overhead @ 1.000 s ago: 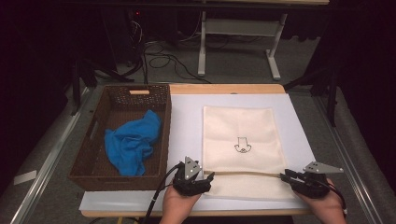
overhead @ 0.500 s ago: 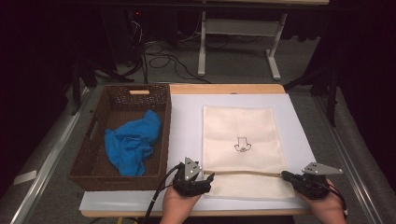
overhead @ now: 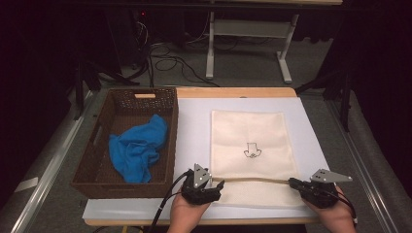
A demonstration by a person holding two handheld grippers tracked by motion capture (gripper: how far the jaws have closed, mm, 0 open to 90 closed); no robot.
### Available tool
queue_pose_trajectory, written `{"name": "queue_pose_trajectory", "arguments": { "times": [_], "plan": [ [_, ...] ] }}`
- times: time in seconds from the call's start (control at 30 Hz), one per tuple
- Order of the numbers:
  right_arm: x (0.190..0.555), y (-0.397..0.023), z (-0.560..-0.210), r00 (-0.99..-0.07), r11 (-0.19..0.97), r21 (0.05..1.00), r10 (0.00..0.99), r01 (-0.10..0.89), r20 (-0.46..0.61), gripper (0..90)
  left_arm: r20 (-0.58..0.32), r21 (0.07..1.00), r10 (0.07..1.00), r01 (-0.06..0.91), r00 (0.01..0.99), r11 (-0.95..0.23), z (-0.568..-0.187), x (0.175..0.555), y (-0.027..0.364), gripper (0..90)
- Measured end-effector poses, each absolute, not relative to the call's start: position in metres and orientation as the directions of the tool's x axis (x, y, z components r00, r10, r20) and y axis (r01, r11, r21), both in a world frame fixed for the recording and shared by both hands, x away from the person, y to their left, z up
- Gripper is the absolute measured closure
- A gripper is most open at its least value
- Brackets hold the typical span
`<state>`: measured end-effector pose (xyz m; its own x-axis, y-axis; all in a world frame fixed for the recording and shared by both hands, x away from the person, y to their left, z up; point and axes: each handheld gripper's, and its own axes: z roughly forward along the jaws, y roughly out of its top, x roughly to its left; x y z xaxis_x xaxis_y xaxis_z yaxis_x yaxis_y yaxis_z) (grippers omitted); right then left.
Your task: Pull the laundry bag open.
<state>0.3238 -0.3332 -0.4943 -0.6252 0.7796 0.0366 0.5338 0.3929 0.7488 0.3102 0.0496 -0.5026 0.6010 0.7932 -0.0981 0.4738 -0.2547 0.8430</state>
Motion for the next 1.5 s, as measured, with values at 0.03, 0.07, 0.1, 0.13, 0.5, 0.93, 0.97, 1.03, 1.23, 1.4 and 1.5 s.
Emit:
{"name": "queue_pose_trajectory", "arguments": {
  "times": [0.03,0.07,0.1,0.13,0.5,0.93,0.97,1.03,1.23,1.4,1.5],
  "plan": [
    [0.324,-0.331,-0.494,-0.623,0.39,0.746,0.781,0.541,0.044,84.3,-0.098,0.843,0.793,0.473,0.601,-0.255,-0.503,0.31,0.049,30.7],
    [0.325,-0.328,-0.495,-0.626,0.395,0.745,0.779,0.538,0.039,83.3,-0.097,0.843,0.793,0.473,0.602,-0.255,-0.503,0.31,0.049,30.7],
    [0.325,-0.326,-0.495,-0.63,0.399,0.745,0.776,0.534,0.036,82.8,-0.096,0.843,0.791,0.472,0.604,-0.259,-0.503,0.31,0.049,30.7],
    [0.326,-0.324,-0.496,-0.634,0.406,0.743,0.773,0.532,0.032,82.4,-0.096,0.844,0.791,0.471,0.604,-0.257,-0.503,0.31,0.049,30.8],
    [0.324,-0.329,-0.487,-0.609,0.365,0.783,0.793,0.504,0.022,72.0,-0.102,0.851,0.791,0.465,0.603,-0.245,-0.503,0.31,0.049,30.9],
    [0.331,-0.358,-0.506,-0.497,0.294,0.716,0.864,0.633,0.085,56.3,-0.087,0.858,0.791,0.449,0.606,-0.25,-0.504,0.309,0.049,31.3],
    [0.331,-0.358,-0.507,-0.491,0.279,0.715,0.865,0.641,0.102,55.7,-0.081,0.86,0.792,0.444,0.605,-0.251,-0.504,0.308,0.049,32.5],
    [0.331,-0.357,-0.507,-0.479,0.267,0.709,0.871,0.652,0.112,55.4,-0.082,0.861,0.793,0.444,0.603,-0.249,-0.504,0.308,0.049,32.8],
    [0.329,-0.352,-0.507,-0.481,0.291,0.707,0.873,0.645,0.08,59.2,-0.093,0.865,0.795,0.445,0.599,-0.234,-0.503,0.308,0.051,33.8],
    [0.329,-0.349,-0.506,-0.484,0.288,0.701,0.87,0.653,0.093,70.7,-0.099,0.861,0.797,0.453,0.596,-0.232,-0.503,0.309,0.05,33.6],
    [0.329,-0.349,-0.506,-0.49,0.278,0.7,0.864,0.658,0.118,76.8,-0.096,0.859,0.796,0.454,0.598,-0.237,-0.503,0.309,0.05,32.8]
  ]
}}
